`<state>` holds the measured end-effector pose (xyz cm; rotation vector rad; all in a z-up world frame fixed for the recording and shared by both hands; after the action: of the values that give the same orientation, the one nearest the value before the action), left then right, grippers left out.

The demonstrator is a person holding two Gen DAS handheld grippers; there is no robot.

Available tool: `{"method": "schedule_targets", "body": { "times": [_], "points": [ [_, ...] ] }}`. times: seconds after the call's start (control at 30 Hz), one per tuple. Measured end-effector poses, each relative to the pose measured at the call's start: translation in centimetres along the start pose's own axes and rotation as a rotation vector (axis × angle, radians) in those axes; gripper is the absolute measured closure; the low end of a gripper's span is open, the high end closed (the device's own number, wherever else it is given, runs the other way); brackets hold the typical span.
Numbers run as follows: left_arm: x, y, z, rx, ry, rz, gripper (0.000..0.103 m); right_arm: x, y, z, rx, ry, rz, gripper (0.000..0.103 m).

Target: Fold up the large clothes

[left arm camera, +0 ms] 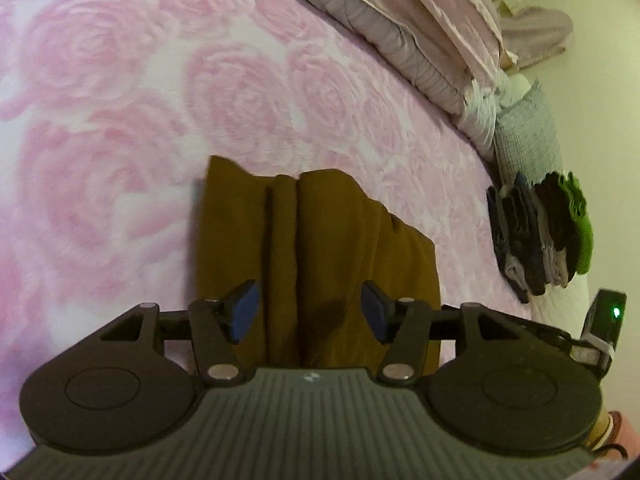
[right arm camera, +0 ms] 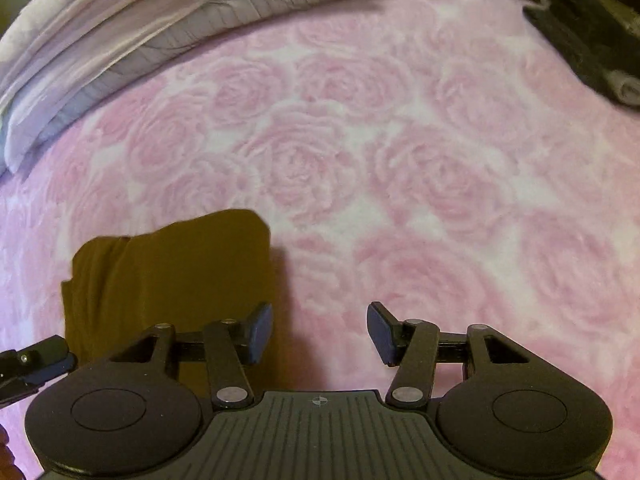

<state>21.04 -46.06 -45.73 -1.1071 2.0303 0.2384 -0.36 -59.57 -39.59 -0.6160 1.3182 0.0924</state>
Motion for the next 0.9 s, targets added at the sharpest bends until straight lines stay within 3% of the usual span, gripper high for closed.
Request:
{"method": "schedule_targets", "body": {
  "times": [0.2,0.27,0.37,0.47,0.63,0.8,0.9],
  "points": [
    [1.8,-0.2,-0.4,0.008,-0.033,0.011,0.053,3.1,-0.9,0.1,-0.045,-0.005,0.051,0.053],
    [1.8,-0.3,-0.7,0.016,-0.024,0.0,0.082,3.8,-1.1,0.3,-0.082,0.003,0.06,0.053],
    [1.4,-0.4,-1.5,0.056,-0.041,-0.02,0.093,4.0,-1.3,0.8,-0.135,0.012,0.062,0.053],
    [-0.5,-0.3,-2.3,0.097,-0.061,-0.073,0.093,3.9,-1.7,1.9,-0.23,0.05,0.052,0.054],
    [-3.3,-1.3,-0.6,0.079,-0.129,-0.149,0.093,3.6,-2.2,5.9,-0.4,0.057,0.0,0.054],
    [-1.7,-1.7,2.0,0.072,-0.153,-0.119,0.092,4.9,-2.4,8.5,-0.515,0.123,-0.036,0.054],
    [-0.9,-1.6,3.1,0.071,-0.163,-0.119,0.084,5.5,-2.3,8.5,-0.544,0.143,-0.055,0.054]
  ]
}}
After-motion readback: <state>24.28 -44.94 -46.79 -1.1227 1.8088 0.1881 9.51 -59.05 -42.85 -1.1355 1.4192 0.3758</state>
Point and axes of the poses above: each gripper's, at about its wrist camera, not at the fingertips, and x roughly the way its jaws point, z to its left, y to its underside, the point moved 9 cm from there along x, roughly the way its jaws point, and after that the axes turned 6 degrees about -x, right-handed, at the moved point
